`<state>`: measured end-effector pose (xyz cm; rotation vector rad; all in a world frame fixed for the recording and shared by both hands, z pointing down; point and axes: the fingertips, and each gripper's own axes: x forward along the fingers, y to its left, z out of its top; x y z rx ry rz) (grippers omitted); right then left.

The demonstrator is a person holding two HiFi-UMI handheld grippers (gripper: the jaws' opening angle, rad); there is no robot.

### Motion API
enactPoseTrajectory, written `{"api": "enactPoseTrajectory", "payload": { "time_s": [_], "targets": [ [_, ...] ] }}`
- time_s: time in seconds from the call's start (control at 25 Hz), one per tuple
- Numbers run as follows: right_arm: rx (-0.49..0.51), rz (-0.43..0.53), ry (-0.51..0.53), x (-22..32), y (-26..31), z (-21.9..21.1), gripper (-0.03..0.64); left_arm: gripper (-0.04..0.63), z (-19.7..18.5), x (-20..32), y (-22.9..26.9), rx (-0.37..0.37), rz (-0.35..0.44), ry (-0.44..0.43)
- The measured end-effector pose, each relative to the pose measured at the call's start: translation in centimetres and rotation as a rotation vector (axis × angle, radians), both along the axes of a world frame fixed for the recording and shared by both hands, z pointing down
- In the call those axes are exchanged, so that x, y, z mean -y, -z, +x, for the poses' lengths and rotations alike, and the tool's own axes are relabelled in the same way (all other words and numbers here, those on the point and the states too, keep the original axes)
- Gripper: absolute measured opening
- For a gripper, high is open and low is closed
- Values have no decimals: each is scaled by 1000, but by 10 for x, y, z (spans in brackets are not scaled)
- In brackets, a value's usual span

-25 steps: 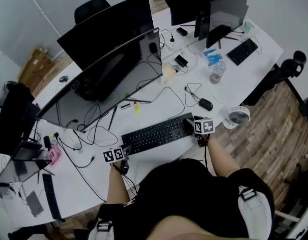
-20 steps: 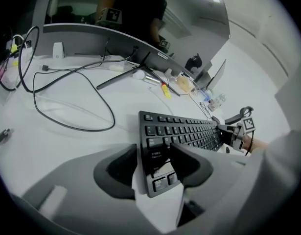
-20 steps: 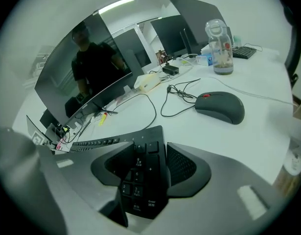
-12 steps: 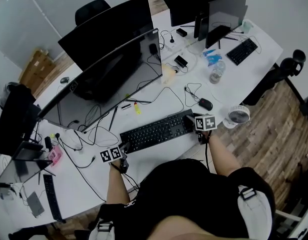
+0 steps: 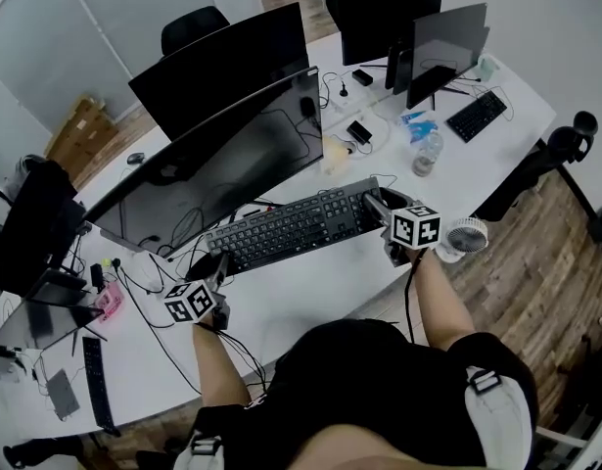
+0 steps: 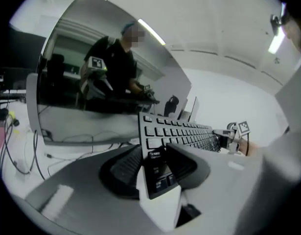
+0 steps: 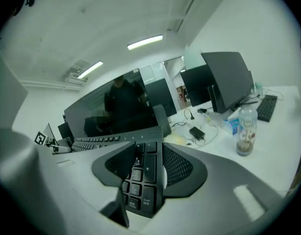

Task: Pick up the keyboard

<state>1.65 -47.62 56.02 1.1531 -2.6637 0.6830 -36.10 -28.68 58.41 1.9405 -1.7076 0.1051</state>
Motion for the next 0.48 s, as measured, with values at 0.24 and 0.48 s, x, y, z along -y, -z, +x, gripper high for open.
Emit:
{"api": "enactPoseTrajectory", "payload": {
  "time_s": [0.24,0.48],
  "targets": [
    [102,235,27,6,113,-5,172,210,-3,4,103,85,245,16],
    [160,352,41,3,168,-5,172,210,-4,4,156,139,357,11]
  ]
}}
